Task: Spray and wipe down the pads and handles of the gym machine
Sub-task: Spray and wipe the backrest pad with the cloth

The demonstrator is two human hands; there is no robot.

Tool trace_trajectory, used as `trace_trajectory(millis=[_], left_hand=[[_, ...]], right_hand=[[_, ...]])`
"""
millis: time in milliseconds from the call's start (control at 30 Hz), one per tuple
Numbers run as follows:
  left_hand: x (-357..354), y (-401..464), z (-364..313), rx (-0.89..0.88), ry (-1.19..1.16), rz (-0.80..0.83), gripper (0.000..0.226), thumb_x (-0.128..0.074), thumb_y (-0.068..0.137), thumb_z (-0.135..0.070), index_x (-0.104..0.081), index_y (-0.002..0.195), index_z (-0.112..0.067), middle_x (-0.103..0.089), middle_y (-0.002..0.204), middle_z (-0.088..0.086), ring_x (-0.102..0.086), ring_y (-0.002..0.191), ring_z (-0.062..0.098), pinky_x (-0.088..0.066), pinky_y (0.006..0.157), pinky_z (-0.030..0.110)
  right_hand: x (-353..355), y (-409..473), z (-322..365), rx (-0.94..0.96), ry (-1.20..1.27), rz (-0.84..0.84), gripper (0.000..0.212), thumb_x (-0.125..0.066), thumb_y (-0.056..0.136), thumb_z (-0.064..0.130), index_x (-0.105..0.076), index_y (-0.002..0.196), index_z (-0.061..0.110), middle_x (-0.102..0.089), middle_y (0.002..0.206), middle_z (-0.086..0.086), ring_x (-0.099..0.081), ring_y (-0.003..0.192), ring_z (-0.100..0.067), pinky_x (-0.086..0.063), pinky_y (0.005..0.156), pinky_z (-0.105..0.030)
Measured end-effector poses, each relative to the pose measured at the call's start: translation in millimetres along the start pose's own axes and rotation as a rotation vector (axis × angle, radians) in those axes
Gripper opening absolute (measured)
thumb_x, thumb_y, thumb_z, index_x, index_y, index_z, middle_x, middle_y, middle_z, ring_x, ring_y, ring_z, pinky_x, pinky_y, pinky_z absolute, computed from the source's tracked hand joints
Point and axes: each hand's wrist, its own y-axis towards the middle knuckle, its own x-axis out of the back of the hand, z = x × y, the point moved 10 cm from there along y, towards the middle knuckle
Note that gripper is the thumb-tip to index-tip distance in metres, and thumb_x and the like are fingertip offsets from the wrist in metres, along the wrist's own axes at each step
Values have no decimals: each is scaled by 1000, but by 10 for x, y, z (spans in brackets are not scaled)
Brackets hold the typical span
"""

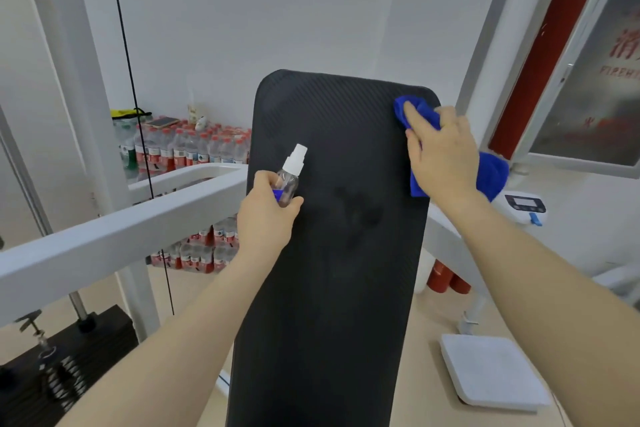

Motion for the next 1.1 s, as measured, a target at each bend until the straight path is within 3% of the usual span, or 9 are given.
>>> trace_trajectory(millis=[100, 267, 367, 600, 767, 867, 933, 1033, 1100], left_hand=[[7, 10, 18, 7, -38, -4, 42, -67, 83, -24, -36, 112, -23, -52, 125, 6, -49, 89, 13, -47, 79, 27], [37, -10, 2, 28, -66, -16, 47, -67, 83, -23, -38, 120, -20, -51, 127, 6, -54, 101, 20, -48, 86, 31], [37, -10, -14, 30, -63, 4, 48, -67, 83, -23, -39, 122, -20, -50, 127, 6, -53, 102, 20, -47, 89, 33], [17, 34, 30, -2, -66, 8, 45, -67, 83, -20, -36, 116, -23, -50, 126, 5, -48, 92, 12, -44, 74, 22], [17, 37, 35, 1, -94, 20, 46, -67, 83, -19, -37, 117, -24, -49, 127, 4, -46, 93, 11, -46, 82, 26], [20, 23, 40, 2, -105, 46, 43, -66, 84, -17, -35, 112, -27, -48, 127, 4, -48, 93, 12, -47, 79, 25], [0, 35, 35, -15, -95, 84, 44, -65, 84, -13, -33, 111, -29, -48, 127, 4, -51, 93, 14, -47, 74, 22], [7, 51, 54, -20, -103, 98, 48, -65, 84, -10, -30, 109, -31, -46, 125, 2, -49, 94, 15, -45, 76, 22], [14, 62, 56, -28, -110, 90, 48, -65, 84, -10, -30, 109, -31, -45, 120, 0, -48, 92, 14, -44, 71, 18]], right_hand=[[-96, -20, -55, -84, 57, 45, 42, -38, 99, 26, -41, 141, 21, -48, 123, -18, -46, 99, -34, -45, 71, -40], [-229, -907, 336, 134, 12, 75, 39, -62, 86, 17, -60, 124, 11, -60, 92, -15, -52, 70, -27, -43, 52, -29], [-231, -860, 324, 143, 25, 81, 42, -71, 78, 11, -63, 119, 11, -60, 91, -17, -53, 67, -29, -45, 51, -31], [-119, -31, 112, -234, 17, -18, 43, -43, 97, 21, -41, 140, 24, -50, 118, -16, -48, 91, -31, -41, 69, -37], [-281, -725, 654, -31, 48, 62, 40, -69, 81, 16, -62, 120, 13, -61, 95, -16, -55, 72, -27, -42, 52, -30], [-269, -673, 696, 59, 80, 93, 43, -67, 82, 13, -59, 124, 14, -59, 94, -17, -53, 70, -28, -42, 52, -31], [-120, -355, 498, -58, 116, 56, 40, -54, 91, 17, -51, 132, 18, -54, 105, -17, -52, 81, -29, -46, 61, -34], [-87, 100, 96, -343, 158, 29, 43, -35, 100, 30, -36, 142, 29, -45, 124, -10, -46, 102, -24, -39, 72, -30], [-102, 121, 167, -376, 126, 0, 44, -34, 100, 31, -33, 144, 29, -45, 125, -10, -45, 103, -25, -37, 71, -31]])
